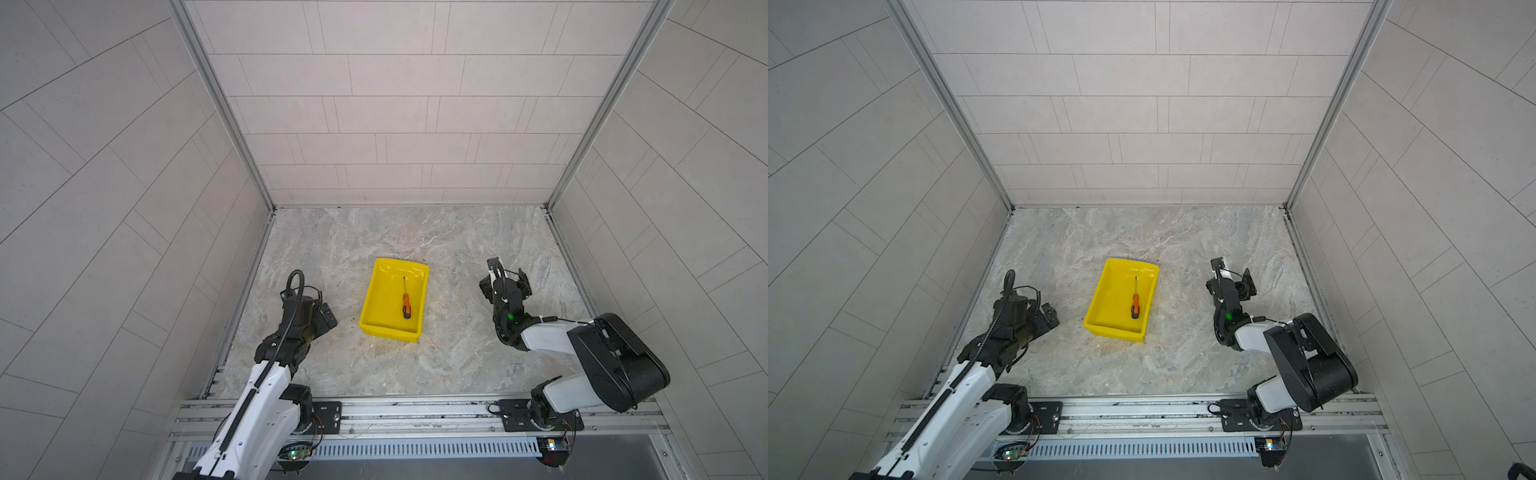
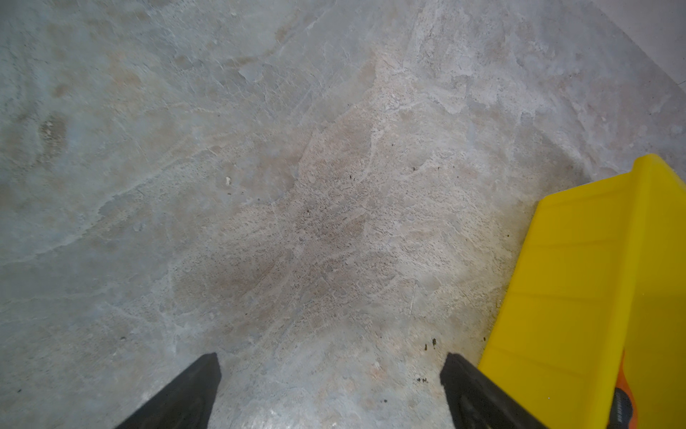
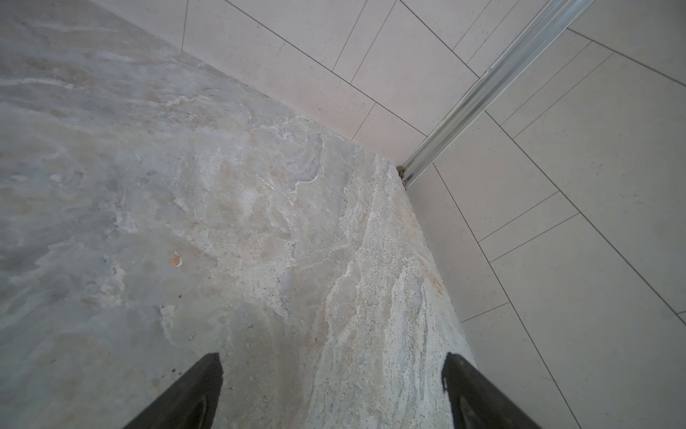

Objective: Put the screwdriver in the bin

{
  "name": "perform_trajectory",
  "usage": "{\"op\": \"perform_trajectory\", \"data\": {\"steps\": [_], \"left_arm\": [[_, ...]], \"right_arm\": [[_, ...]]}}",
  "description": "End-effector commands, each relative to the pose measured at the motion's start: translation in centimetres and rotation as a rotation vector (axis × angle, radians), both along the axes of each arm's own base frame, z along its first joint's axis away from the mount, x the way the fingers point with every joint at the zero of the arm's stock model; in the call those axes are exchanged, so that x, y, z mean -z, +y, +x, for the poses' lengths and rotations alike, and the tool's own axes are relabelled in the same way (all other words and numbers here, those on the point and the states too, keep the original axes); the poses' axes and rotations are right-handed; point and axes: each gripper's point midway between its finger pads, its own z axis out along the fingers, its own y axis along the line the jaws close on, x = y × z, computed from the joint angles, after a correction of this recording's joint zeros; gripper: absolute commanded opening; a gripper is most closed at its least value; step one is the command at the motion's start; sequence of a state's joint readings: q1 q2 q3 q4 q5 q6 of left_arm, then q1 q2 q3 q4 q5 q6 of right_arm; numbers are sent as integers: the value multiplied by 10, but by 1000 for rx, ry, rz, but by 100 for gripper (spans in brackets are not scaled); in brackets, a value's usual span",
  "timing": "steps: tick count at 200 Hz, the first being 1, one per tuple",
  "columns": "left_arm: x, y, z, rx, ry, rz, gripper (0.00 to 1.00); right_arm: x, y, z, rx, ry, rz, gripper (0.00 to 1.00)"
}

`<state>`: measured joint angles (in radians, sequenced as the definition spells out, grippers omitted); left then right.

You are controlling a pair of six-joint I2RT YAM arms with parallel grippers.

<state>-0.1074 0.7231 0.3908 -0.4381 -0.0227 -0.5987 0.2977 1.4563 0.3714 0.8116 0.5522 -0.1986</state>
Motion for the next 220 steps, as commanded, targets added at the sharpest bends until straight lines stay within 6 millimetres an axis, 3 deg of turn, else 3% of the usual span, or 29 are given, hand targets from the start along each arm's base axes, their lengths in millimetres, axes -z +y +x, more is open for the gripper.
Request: {"op": "perform_trajectory", "data": {"steps": [1, 21, 57, 67, 134, 161, 195, 220], "left_arm": [[2, 0, 1, -2, -1, -1, 100], [3, -1, 1, 0, 3, -2, 100], [4, 0, 2, -1, 14, 0, 100], [4, -1, 3, -1, 13, -2, 100], [8, 2, 11, -14, 46, 16, 100], [-10, 12, 34, -72, -24, 59, 100], [-53, 41, 64, -177, -123, 212, 100], [-60, 63, 75, -240, -120, 368, 100]], "right_arm": [[-5, -13, 9, 38, -70, 111, 93], [0, -31, 8, 100, -120, 177, 92], [11, -47, 5, 143, -152, 241, 94], [10, -47, 4, 130, -175, 231, 99], [13, -43, 9, 114, -146, 225, 99], [13, -44, 9, 113, -142, 232, 99], [13, -45, 10, 112, -144, 233, 99], [14, -44, 11, 100, -135, 245, 99]]}}
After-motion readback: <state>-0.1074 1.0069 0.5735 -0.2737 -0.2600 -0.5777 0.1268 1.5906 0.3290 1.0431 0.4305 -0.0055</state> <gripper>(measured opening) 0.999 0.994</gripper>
